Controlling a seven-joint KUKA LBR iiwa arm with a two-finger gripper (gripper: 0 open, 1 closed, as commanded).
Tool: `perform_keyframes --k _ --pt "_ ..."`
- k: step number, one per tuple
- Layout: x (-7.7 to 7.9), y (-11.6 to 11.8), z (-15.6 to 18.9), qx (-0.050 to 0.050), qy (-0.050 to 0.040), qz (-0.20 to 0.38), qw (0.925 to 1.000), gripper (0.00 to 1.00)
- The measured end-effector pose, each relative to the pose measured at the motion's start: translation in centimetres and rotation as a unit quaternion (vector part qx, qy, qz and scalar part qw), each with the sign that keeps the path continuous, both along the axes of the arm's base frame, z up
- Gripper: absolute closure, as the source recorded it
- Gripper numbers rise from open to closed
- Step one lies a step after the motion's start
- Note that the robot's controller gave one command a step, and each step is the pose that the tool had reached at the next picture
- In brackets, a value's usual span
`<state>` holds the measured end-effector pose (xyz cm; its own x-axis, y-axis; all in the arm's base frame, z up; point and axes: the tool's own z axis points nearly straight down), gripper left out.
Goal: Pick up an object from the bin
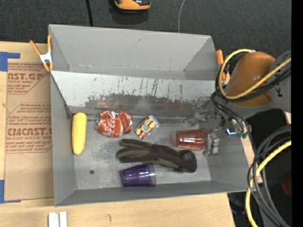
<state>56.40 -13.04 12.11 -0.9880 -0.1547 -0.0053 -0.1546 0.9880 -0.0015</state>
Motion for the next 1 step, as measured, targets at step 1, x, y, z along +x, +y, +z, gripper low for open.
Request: perform_keyframes --k 1 --pt "-0.44 0.62 -3.87 0.001 0.0003 -0.09 0.996 0.0"
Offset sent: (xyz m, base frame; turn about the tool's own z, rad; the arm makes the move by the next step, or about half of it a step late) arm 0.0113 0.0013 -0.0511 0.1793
